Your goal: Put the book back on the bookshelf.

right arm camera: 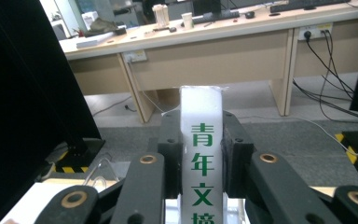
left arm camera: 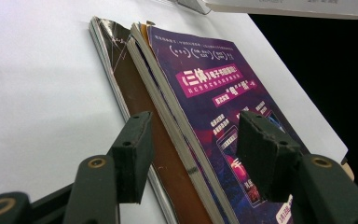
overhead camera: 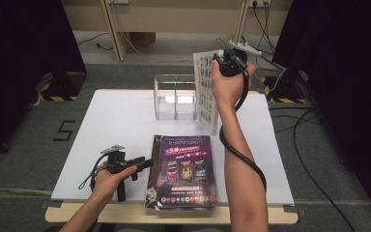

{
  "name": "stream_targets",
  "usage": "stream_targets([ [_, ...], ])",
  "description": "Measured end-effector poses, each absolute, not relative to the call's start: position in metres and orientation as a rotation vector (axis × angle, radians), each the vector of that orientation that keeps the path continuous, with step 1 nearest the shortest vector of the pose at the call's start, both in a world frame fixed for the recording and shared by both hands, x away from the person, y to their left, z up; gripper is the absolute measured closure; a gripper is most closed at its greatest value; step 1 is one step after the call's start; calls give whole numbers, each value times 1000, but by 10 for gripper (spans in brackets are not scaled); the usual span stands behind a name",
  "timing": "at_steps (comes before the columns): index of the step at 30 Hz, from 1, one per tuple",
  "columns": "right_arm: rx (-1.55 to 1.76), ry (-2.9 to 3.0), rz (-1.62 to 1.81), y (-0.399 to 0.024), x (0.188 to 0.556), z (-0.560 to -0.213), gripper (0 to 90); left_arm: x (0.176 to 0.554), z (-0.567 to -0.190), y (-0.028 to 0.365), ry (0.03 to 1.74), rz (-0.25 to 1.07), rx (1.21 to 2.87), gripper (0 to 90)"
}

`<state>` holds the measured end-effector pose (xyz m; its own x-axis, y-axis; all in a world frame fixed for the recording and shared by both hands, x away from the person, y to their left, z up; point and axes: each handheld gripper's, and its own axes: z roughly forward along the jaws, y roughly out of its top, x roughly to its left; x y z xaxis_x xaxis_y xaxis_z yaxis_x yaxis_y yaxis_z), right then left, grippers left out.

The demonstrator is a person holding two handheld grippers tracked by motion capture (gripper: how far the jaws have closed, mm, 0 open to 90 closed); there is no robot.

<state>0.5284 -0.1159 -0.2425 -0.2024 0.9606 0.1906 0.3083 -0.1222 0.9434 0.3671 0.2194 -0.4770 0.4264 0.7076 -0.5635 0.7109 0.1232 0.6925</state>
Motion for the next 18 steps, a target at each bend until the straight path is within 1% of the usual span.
stream_targets([
  [8,1398,1500,1389,-112,545,-239,741,368,-477,220,1280,-5,1582,450],
  [18,1368,1481,1370,-111,565,-243,741,368,-479,221,1283,-12,1579,450],
])
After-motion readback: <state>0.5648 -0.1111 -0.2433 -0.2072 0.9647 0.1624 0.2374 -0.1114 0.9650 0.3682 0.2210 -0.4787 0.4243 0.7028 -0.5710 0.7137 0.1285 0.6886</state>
